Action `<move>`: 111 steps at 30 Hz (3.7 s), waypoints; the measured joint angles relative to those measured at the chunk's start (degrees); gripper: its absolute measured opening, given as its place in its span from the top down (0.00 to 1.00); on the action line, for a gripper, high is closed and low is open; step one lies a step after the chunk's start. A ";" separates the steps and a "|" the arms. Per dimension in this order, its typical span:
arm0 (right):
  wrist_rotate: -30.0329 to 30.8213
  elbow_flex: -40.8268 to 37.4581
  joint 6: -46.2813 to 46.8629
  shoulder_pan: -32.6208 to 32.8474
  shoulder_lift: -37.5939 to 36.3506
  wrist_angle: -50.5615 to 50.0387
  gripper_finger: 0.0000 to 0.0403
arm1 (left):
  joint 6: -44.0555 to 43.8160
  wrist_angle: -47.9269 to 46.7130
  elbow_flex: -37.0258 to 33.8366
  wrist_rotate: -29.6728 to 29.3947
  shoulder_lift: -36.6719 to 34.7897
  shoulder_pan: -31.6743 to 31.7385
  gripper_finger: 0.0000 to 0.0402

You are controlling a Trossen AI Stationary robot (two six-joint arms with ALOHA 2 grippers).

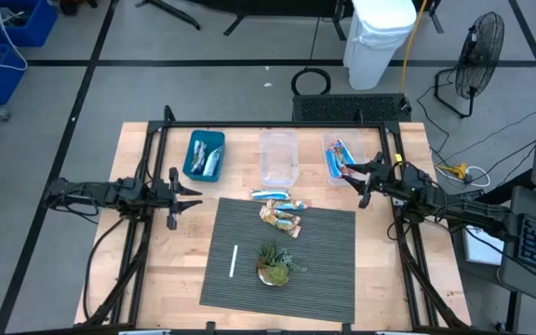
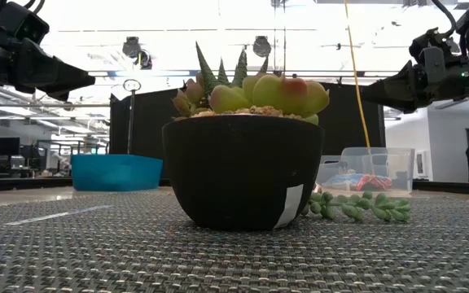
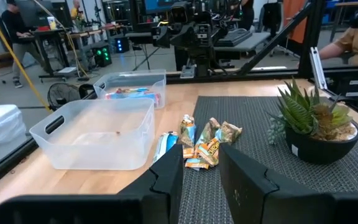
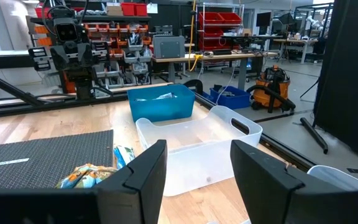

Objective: Pick and place Granola Bars by type
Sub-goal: Put the yellow granola bar into the left transparent bin

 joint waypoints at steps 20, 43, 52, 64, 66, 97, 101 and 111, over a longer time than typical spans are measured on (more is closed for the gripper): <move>0.00 -0.01 5.38 0.00 0.21 9.94 0.58 | -0.11 0.01 -0.04 0.00 0.02 0.00 0.73; -4.31 -0.01 16.92 -0.07 1.14 14.92 0.58 | -0.11 0.00 -0.04 -0.02 0.02 0.01 0.73; -16.45 0.00 26.41 2.27 8.59 23.44 0.58 | -0.11 0.17 -0.09 -0.02 0.02 0.02 0.73; -12.15 0.01 21.52 15.50 21.50 34.31 0.58 | -0.11 0.17 -0.09 -0.02 0.02 0.00 0.73; -11.82 0.59 19.71 17.64 23.66 35.91 0.58 | -0.11 0.17 -0.09 -0.03 0.02 0.00 0.73; 18.45 21.04 15.93 23.13 72.35 18.83 0.58 | -0.12 0.17 -0.09 -0.02 0.02 0.01 0.73; 18.23 21.04 17.23 21.28 74.87 21.33 0.58 | -0.11 0.17 -0.09 -0.02 0.02 0.02 0.73; 16.28 21.06 17.79 20.80 81.12 29.99 0.58 | -0.13 0.17 -0.09 -0.02 0.02 0.00 0.73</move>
